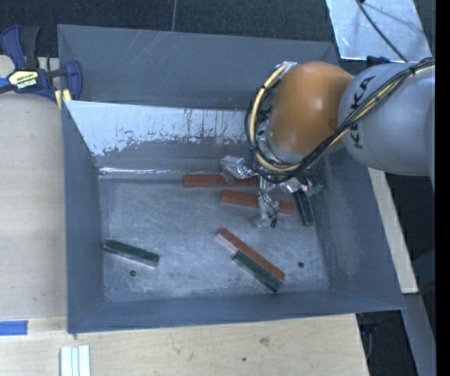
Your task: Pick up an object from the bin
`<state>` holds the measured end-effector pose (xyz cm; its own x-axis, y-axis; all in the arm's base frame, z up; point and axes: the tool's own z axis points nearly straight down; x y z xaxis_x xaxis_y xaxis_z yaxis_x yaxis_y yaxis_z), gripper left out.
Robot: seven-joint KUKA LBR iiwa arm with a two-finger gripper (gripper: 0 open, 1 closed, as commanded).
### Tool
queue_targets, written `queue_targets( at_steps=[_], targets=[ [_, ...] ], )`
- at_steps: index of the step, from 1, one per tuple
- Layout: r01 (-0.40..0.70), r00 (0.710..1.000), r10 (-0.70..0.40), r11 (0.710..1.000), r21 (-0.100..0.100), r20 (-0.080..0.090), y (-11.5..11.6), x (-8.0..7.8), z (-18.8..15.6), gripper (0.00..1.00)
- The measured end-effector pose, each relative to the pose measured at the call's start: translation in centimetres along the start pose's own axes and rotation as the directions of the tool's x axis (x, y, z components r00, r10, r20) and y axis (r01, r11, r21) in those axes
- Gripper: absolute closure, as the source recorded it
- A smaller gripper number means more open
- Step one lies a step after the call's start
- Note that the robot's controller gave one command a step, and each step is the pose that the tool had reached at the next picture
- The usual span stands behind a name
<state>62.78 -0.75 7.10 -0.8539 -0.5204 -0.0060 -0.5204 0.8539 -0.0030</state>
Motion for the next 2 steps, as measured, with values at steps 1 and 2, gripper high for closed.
queue_targets(
  at_steps=[1, 2],
  targets=[
    [-0.004, 1.000, 0.004, 1.000, 0.001, 0.005, 0.0, -0.1, -0.2, 1.00],
    [0.058, 0.998, -0.058, 0.998, 0.001, 0.002, -0.7, 0.8, -14.9, 1.00]
  ],
)
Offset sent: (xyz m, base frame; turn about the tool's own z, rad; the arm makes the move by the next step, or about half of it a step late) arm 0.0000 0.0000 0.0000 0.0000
